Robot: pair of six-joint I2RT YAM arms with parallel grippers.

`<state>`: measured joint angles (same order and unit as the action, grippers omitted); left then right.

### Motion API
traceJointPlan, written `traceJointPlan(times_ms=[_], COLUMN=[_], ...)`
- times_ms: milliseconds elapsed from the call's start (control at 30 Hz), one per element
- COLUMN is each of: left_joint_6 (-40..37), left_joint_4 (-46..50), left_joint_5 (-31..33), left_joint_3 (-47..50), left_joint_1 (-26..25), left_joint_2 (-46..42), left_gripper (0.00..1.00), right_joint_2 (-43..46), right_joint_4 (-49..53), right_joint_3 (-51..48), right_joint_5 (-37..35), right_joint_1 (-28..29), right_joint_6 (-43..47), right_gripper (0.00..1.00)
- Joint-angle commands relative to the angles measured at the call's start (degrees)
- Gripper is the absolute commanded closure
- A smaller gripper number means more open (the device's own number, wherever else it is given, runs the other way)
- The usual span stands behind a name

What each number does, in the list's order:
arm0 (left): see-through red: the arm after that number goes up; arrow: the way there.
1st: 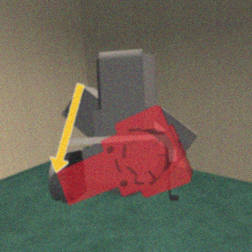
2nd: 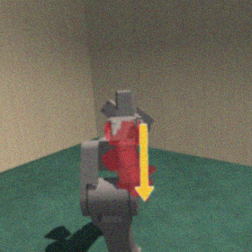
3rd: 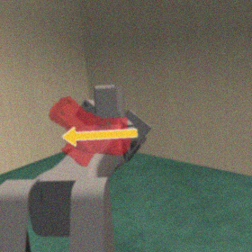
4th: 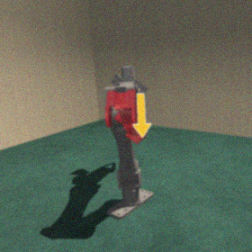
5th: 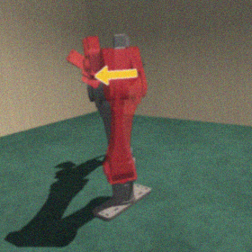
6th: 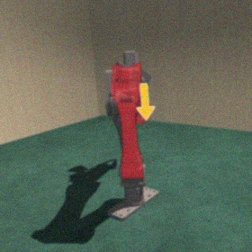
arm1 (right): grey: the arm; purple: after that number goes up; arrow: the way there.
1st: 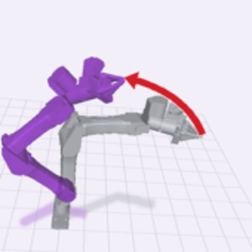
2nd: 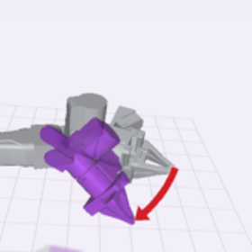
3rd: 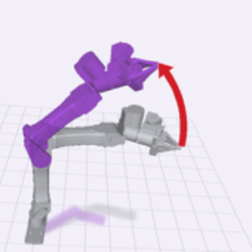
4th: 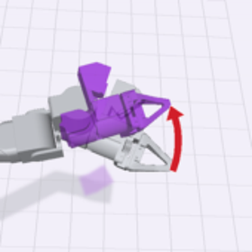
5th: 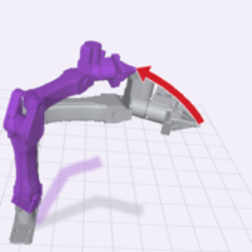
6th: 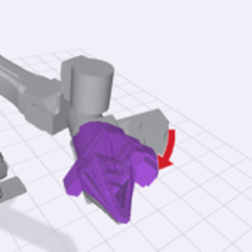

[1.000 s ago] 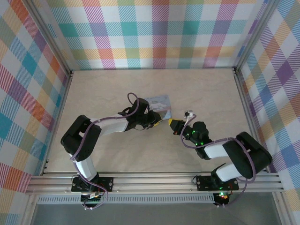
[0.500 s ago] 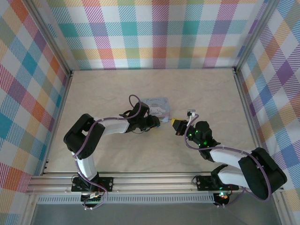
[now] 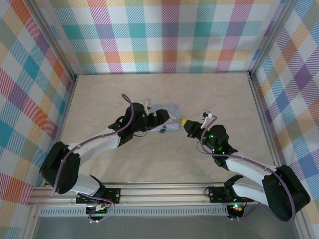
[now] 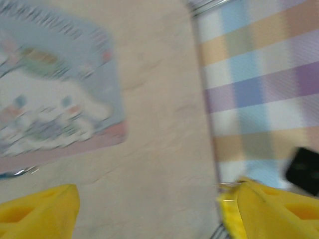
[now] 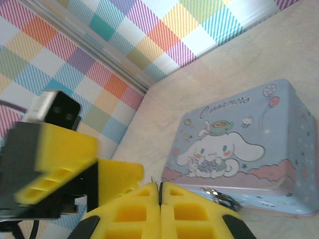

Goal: Unlock the padlock with the key

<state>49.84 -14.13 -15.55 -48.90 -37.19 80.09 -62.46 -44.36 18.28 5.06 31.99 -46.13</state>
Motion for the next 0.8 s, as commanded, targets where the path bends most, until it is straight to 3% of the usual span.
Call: traceJointPlan(times_ms=[0, 233, 633, 767], left_joint_6=[4.7, 13.5, 13.9, 14.3], left_joint_4=[-9.9, -20.2, -21.2, -21.6], left_joint_5=[-1.2, -4.9, -5.0, -5.2], left_joint_3=[1.6, 1.3, -0.1, -0.4], left_joint_1=[0.5, -0.4, -3.0, -3.3], left_joint_2=[-2.0, 1.7, 3.5, 4.1], left_gripper=[0.16, 0.22, 0.39, 0.49], right_joint_2=[1.0, 1.0, -1.8, -3.1], right_joint_4=[-4.1, -4.1, -6.2, -5.8], right_joint_3=[1.9, 4.8, 6.9, 8.0], right_joint_5=[-0.5, 0.0, -2.4, -3.0], right_joint_1=[0.6, 2.9, 6.6, 7.5], right_joint_6=[-6.9, -9.4, -9.7, -9.6], right_gripper=[1.0, 1.0, 1.0, 1.0])
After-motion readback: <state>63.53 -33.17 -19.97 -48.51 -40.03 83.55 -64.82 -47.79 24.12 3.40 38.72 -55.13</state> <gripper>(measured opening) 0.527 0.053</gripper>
